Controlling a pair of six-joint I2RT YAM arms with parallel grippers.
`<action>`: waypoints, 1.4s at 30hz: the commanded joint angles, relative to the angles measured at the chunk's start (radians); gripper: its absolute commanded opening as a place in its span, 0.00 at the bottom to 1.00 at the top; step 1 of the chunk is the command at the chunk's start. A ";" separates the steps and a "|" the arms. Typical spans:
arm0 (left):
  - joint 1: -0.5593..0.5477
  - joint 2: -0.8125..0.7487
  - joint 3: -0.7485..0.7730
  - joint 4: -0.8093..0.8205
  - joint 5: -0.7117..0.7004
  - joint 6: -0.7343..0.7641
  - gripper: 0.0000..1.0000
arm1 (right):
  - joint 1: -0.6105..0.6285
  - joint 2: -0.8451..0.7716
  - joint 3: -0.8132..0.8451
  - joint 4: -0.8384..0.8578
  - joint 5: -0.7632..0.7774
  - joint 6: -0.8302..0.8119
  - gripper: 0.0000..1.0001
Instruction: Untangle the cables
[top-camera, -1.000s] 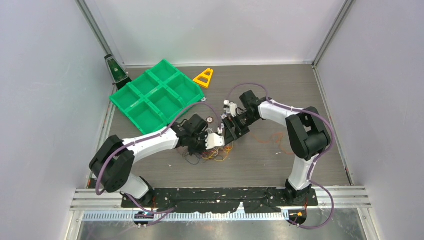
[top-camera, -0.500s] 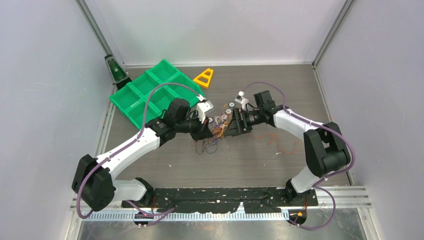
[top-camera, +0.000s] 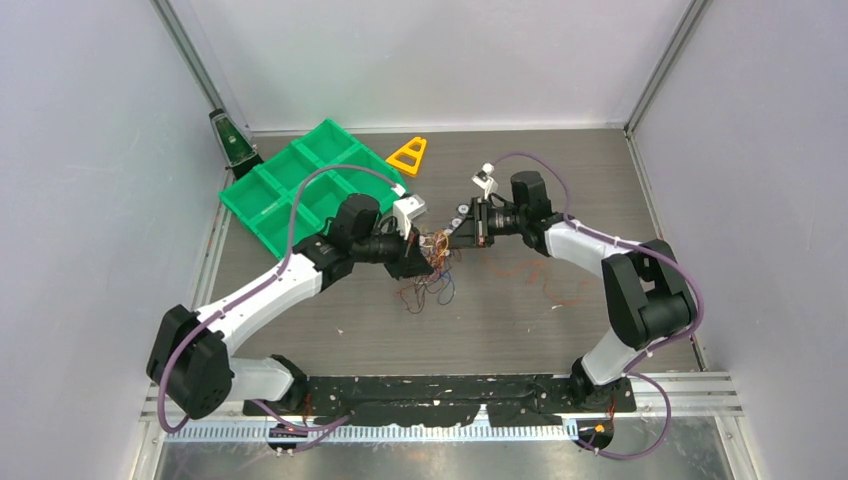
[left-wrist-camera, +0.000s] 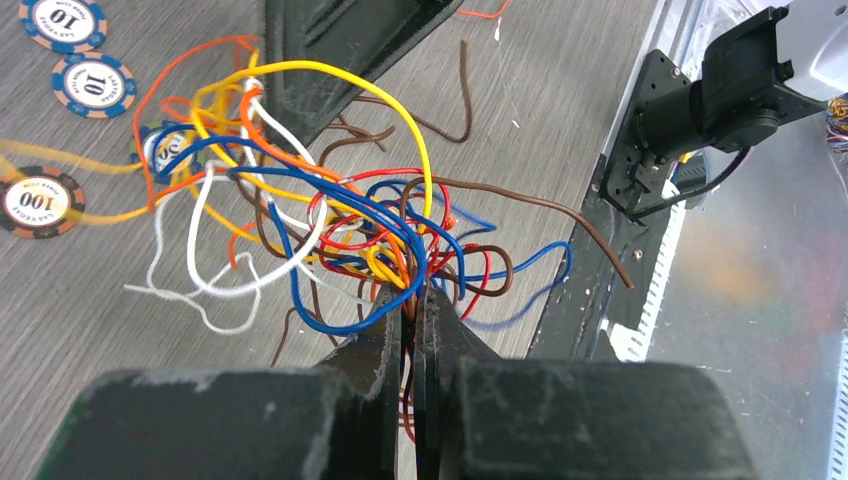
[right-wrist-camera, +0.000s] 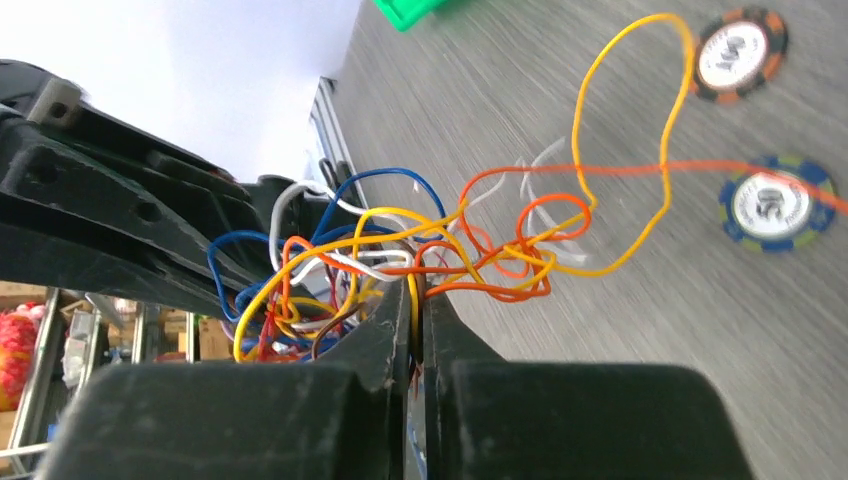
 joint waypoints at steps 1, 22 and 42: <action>0.038 -0.096 0.047 -0.043 0.046 0.052 0.00 | -0.024 -0.049 0.104 -0.396 0.145 -0.397 0.06; 0.386 -0.391 0.161 -0.711 -0.099 0.591 0.00 | -0.493 -0.132 0.148 -0.744 0.836 -1.103 0.05; 0.524 -0.313 0.214 -0.729 0.128 0.626 0.00 | -0.605 -0.057 0.300 -1.004 0.503 -1.208 0.08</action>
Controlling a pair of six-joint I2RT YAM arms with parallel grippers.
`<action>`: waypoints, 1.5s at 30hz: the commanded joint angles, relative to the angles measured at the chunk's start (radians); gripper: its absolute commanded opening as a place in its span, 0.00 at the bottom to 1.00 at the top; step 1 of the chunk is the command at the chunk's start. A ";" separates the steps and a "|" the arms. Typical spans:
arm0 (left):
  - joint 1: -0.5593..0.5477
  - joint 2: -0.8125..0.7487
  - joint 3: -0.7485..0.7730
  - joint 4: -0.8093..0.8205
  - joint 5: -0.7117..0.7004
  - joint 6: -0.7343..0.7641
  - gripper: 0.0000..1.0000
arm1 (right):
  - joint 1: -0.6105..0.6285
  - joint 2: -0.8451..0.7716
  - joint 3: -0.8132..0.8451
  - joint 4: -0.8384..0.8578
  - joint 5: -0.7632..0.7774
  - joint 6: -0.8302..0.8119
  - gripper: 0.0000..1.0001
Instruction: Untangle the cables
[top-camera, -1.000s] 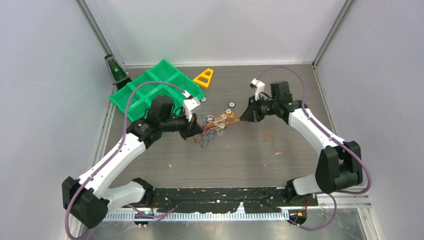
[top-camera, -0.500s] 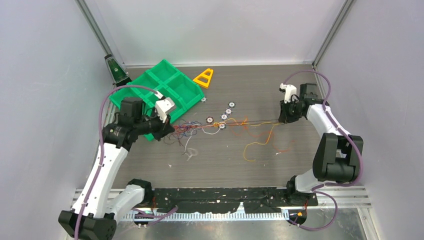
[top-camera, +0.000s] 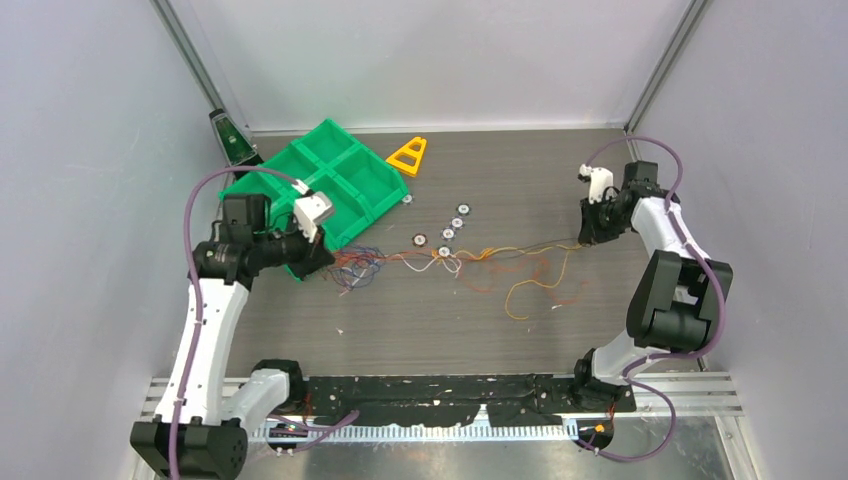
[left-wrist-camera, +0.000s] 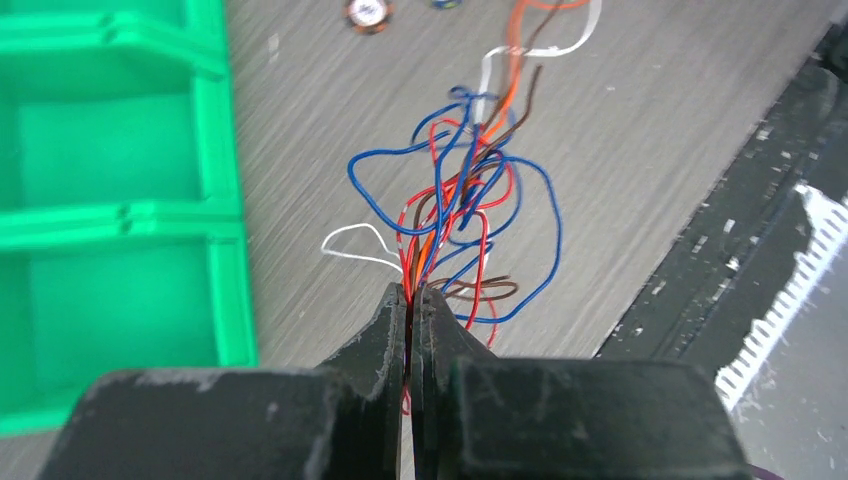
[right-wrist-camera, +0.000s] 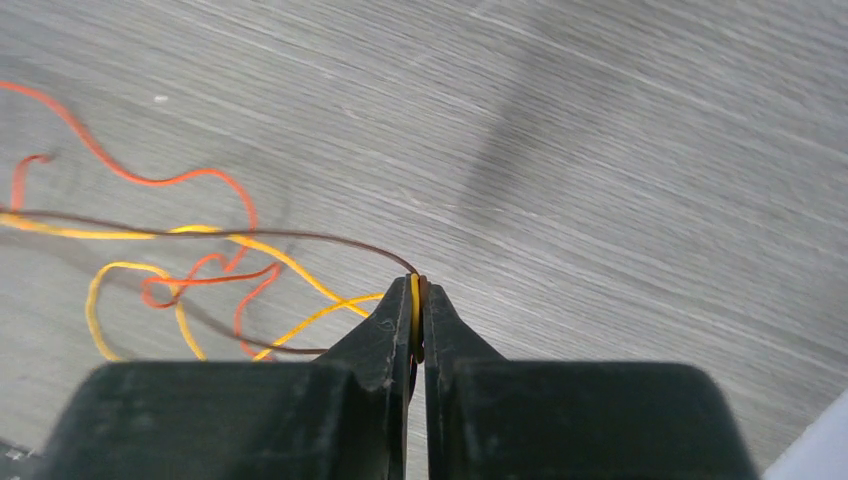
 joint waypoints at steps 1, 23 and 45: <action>-0.159 0.025 0.044 0.106 0.035 -0.114 0.00 | 0.024 -0.005 0.109 -0.143 -0.205 -0.073 0.17; -0.432 0.290 0.039 0.802 0.134 -0.877 0.00 | 0.744 -0.117 0.072 0.495 -0.472 0.522 0.93; -0.489 0.257 -0.077 0.806 -0.341 -0.681 0.83 | 0.756 -0.157 0.035 0.448 -0.588 0.619 0.05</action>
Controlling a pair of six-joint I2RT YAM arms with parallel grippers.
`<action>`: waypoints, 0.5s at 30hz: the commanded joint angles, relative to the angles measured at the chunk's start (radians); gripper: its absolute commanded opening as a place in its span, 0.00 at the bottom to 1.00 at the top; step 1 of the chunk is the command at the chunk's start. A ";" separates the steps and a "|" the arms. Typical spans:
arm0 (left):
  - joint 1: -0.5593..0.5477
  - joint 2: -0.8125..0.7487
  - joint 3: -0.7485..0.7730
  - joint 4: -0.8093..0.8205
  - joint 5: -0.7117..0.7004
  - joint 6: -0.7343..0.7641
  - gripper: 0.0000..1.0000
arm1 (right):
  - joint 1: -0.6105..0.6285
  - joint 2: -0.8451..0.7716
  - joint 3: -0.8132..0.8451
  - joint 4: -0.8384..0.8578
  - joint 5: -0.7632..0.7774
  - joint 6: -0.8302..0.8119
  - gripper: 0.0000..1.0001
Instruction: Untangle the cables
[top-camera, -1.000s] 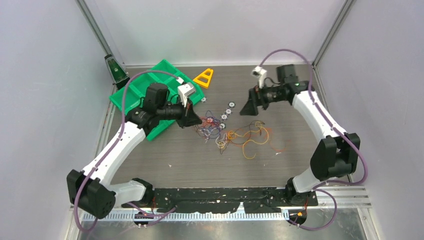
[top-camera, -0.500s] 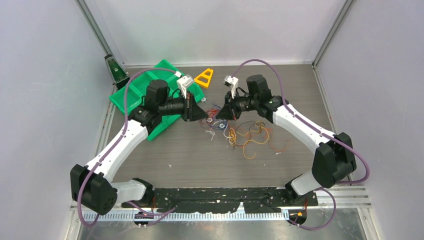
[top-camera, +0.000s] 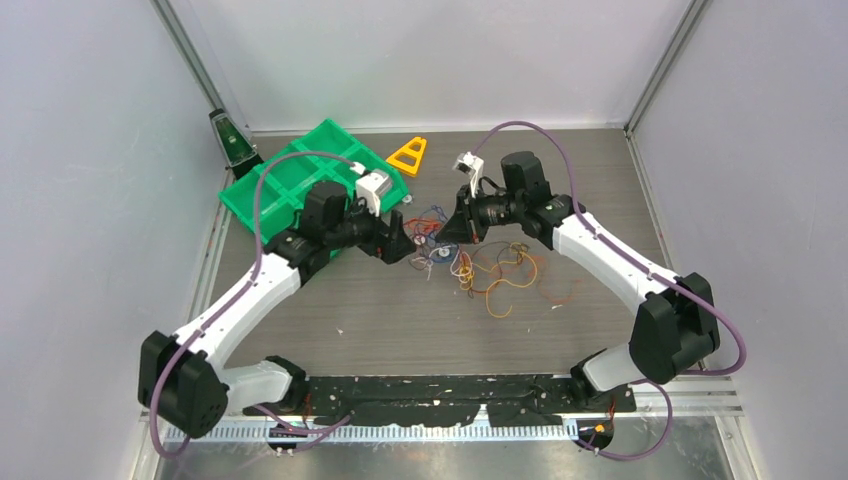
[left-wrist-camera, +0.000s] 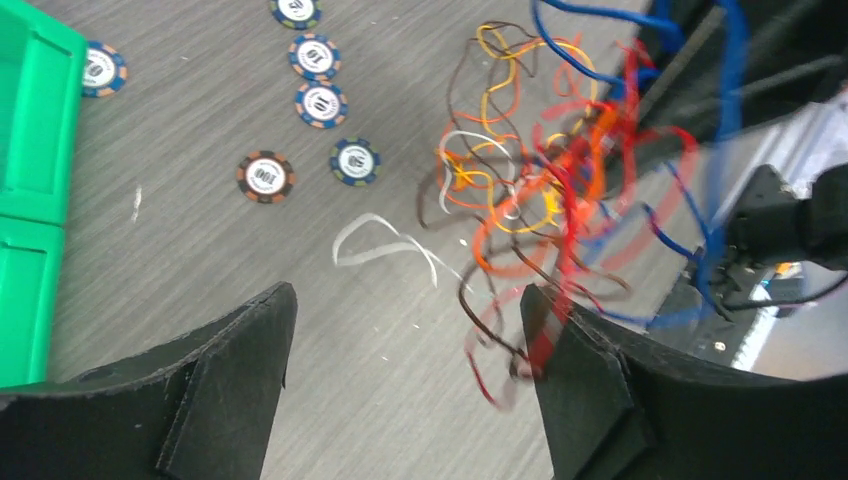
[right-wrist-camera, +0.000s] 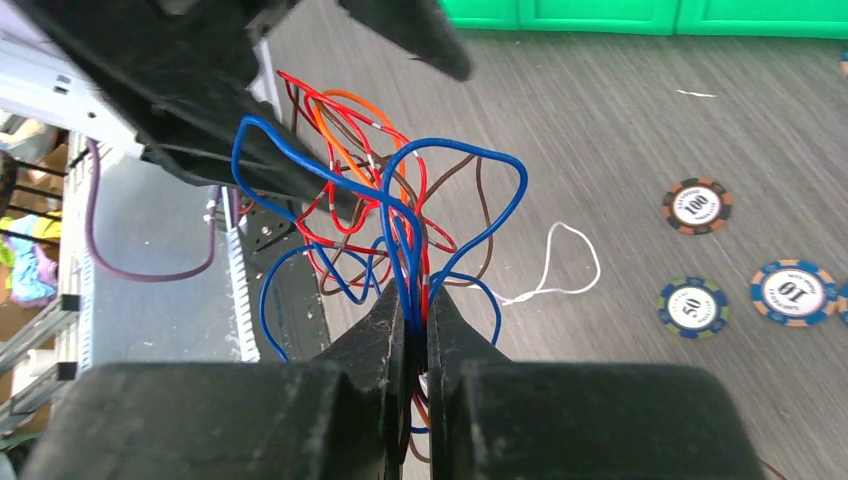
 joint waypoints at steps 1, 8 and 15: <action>-0.026 0.086 0.093 0.090 -0.124 0.020 0.72 | 0.004 -0.028 0.009 0.013 -0.098 0.034 0.05; 0.057 -0.007 0.055 -0.018 -0.021 0.020 0.00 | -0.162 -0.021 0.044 -0.317 0.136 -0.242 0.17; 0.238 -0.184 0.001 -0.207 -0.018 0.111 0.00 | -0.417 -0.010 0.008 -0.500 0.291 -0.465 0.21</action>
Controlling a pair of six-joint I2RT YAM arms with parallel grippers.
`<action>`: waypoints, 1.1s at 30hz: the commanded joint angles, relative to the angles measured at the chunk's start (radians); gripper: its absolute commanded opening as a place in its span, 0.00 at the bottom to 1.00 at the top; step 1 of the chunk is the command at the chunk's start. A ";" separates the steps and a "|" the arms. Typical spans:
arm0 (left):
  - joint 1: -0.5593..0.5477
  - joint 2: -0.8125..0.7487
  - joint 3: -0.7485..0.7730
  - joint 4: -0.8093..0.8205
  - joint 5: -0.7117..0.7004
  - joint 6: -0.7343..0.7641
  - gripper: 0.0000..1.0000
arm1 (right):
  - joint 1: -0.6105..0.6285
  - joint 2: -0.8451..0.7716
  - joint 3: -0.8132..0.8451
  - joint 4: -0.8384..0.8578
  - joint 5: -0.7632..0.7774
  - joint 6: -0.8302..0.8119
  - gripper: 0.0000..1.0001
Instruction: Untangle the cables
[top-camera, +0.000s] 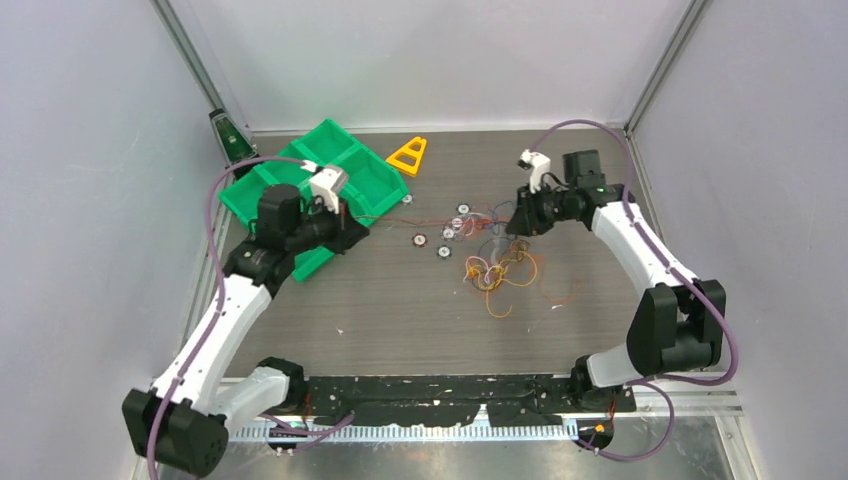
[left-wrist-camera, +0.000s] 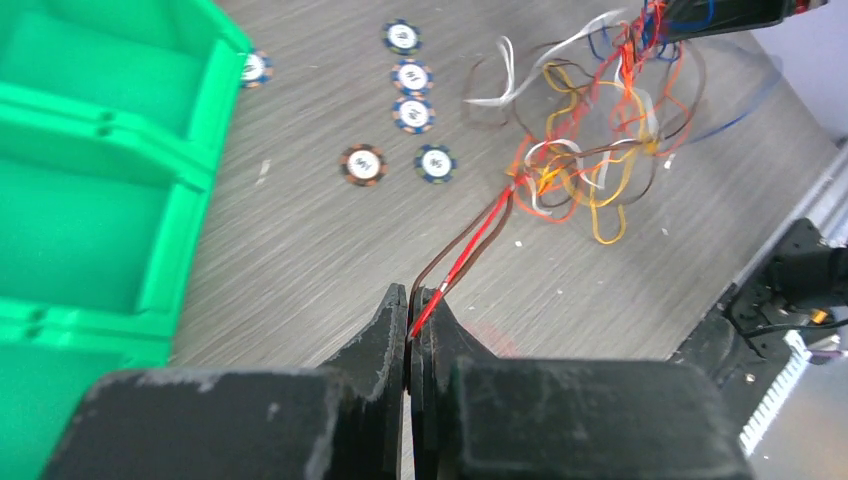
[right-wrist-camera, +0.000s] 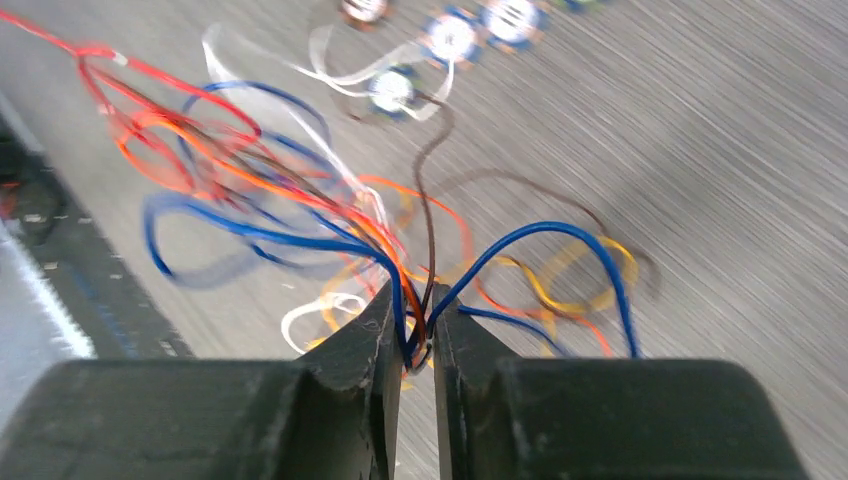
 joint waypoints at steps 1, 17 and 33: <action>0.111 -0.082 0.003 -0.142 -0.002 0.087 0.00 | -0.118 -0.008 0.002 -0.175 0.154 -0.206 0.22; 0.461 -0.154 0.183 -0.420 0.066 0.310 0.00 | -0.411 0.091 0.021 -0.206 0.267 -0.433 0.05; 0.369 -0.104 0.301 -0.550 0.227 0.469 0.00 | -0.472 0.090 0.175 -0.252 0.210 -0.420 0.05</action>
